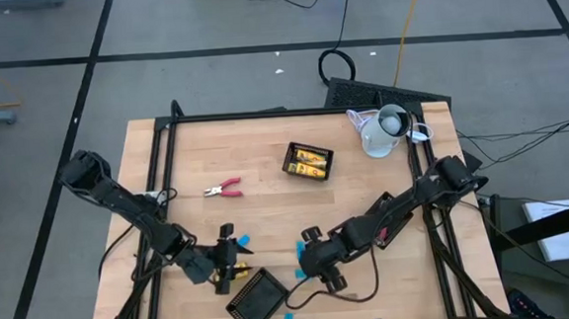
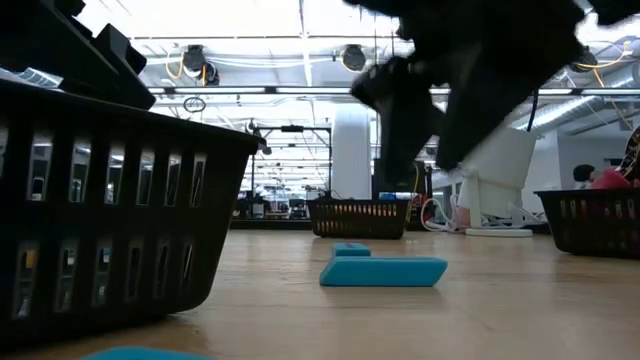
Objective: Pick & Place School Supplies
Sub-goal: Put the blue eraser into the bottom black bin
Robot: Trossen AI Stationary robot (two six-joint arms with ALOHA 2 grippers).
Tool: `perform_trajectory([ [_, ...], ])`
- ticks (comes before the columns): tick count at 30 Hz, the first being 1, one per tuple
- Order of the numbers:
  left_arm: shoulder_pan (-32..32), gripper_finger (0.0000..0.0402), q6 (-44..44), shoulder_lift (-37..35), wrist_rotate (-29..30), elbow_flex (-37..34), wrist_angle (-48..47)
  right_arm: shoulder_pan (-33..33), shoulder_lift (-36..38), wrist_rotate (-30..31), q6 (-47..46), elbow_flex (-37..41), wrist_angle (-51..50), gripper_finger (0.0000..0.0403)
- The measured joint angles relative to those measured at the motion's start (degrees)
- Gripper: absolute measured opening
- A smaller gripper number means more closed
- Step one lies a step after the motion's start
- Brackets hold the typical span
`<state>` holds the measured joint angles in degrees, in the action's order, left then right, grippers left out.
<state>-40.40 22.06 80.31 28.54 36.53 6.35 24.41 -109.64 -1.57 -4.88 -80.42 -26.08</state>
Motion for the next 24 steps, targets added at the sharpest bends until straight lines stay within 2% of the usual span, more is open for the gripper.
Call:
perform_trajectory([
  [6,0.4,0.0189,-2.1,0.0,0.3,0.0,1.6,0.6,-4.4,0.8,-1.7,0.1,1.7,0.0216],
  [20,2.5,0.0189,-5.9,0.0,0.5,0.0,4.5,0.8,-9.1,1.6,-3.8,-0.2,8.6,0.0207],
  [24,2.5,0.0189,-6.3,0.0,0.6,0.0,4.6,0.8,-9.1,2.0,-4.8,-0.1,8.4,0.0190],
])
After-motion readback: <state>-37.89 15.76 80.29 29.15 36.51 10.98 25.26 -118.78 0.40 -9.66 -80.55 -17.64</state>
